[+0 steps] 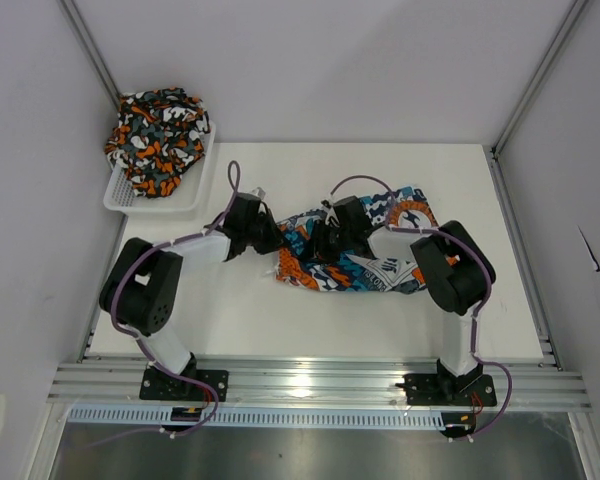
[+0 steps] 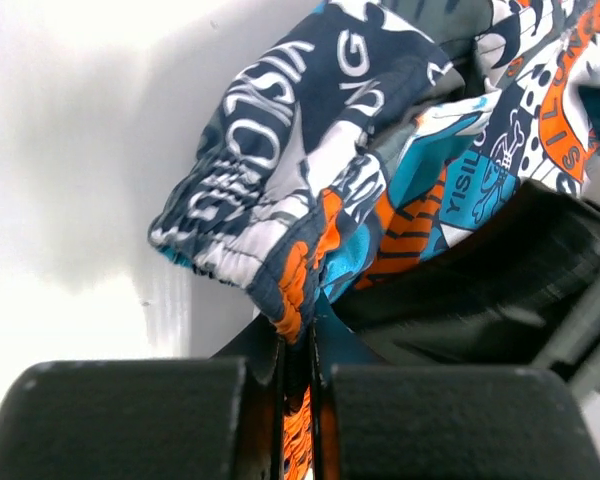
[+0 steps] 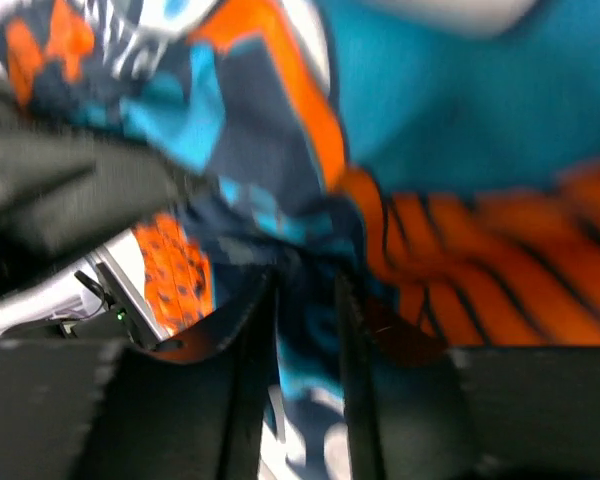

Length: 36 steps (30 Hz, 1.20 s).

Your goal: Fold and stack the shorts

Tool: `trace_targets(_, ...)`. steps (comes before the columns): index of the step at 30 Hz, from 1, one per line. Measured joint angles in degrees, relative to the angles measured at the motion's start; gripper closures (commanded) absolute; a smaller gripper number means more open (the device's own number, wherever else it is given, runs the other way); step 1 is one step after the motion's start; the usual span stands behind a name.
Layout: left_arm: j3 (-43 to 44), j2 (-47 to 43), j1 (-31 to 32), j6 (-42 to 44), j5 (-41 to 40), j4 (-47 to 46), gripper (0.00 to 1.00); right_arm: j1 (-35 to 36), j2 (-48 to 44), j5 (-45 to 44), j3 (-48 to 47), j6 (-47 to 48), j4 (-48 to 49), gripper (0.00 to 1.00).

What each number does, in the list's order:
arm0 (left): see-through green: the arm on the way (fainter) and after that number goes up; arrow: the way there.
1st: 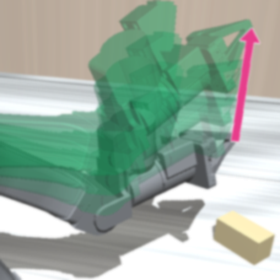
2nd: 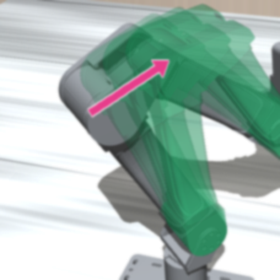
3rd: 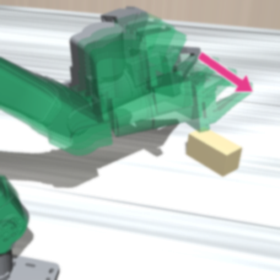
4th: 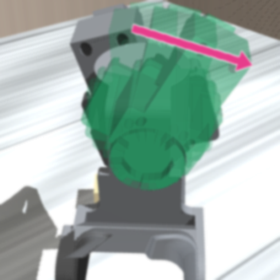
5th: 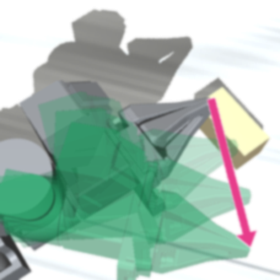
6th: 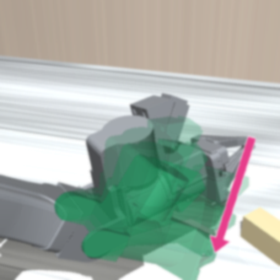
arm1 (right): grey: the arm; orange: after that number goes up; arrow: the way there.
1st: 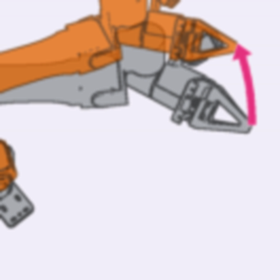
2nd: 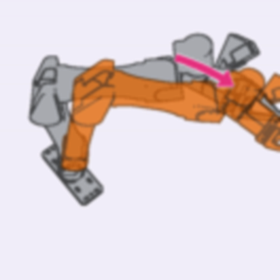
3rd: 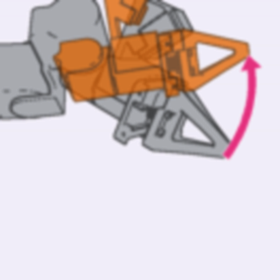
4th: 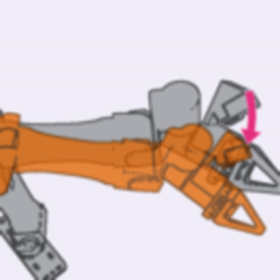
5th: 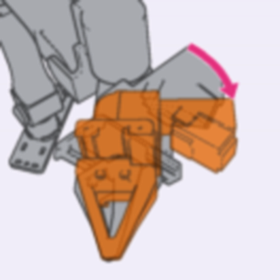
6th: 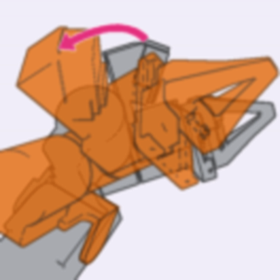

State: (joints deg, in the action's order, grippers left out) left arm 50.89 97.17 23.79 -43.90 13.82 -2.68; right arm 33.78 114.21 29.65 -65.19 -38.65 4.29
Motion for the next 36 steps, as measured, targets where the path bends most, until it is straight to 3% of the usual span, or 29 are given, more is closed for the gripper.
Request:
trace_targets(7,9.9,1.4,-4.0,6.1,-0.2,15.6,1.0,0.3,-9.9,-6.6,0.4,3.6,-3.2,0.62)
trace_targets(13,15.7,3.1,-6.3,11.4,-1.3,27.7,1.0,0.2,-12.9,-10.3,1.5,4.7,-2.7,0.76)
trace_targets(20,16.9,3.1,-11.2,13.6,-1.7,34.1,1.0,1.6,-11.8,-16.1,5.4,3.5,-4.1,0.9)
trace_targets(29,26.2,2.8,-13.5,15.1,-3.3,43.9,1.0,11.9,-7.3,-26.5,4.9,0.1,-6.7,0.96)
trace_targets(36,35.1,1.3,-13.5,15.5,-3.4,52.4,1.0,19.8,-2.9,-30.6,-1.4,-1.7,-7.5,0.97)
